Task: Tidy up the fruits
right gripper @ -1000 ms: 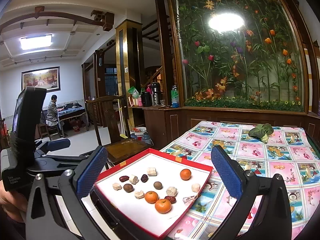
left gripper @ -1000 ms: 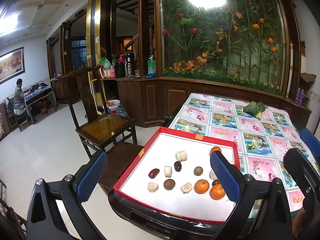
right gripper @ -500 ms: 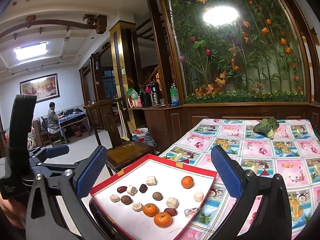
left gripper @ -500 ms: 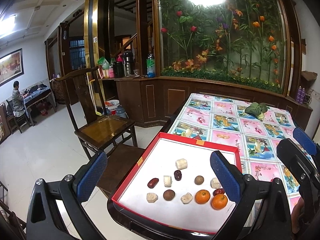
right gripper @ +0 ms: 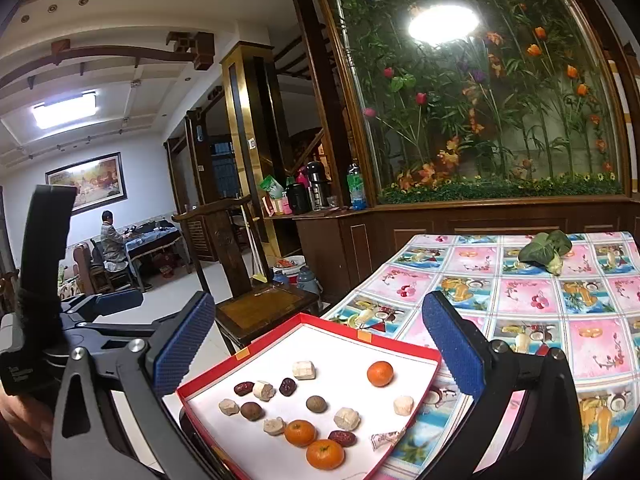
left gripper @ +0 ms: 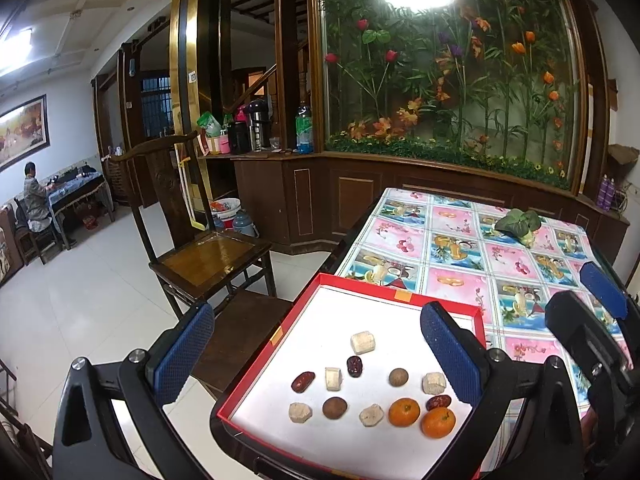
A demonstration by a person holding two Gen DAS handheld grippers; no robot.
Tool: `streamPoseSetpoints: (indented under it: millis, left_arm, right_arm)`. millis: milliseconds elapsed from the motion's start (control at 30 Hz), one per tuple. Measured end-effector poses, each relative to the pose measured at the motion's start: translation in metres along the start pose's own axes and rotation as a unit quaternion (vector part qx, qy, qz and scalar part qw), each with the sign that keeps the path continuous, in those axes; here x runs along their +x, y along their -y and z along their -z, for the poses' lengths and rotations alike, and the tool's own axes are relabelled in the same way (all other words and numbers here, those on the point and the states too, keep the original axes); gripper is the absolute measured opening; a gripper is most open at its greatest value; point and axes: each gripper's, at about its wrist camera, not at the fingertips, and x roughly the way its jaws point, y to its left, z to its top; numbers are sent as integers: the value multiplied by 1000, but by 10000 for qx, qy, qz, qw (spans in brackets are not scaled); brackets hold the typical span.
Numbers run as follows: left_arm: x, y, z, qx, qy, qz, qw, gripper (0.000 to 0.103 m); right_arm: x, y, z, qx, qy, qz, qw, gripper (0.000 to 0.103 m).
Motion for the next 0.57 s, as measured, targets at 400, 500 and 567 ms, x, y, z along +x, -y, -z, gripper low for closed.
streamPoseSetpoints:
  millis: [400,500,567]
  left_arm:
    - [-1,5,-10,0,542,42,9985,103]
    - [2,13,-10,67,455,192,9988,103]
    - [6,19,-10,80,371,207,9991,103]
  right_arm:
    - [18,16,4,344,-170,-126,9992,103]
    - [17,24,5,386,-173,-38,9991,103]
    - [12,31,5,367,-128,52,9992,103]
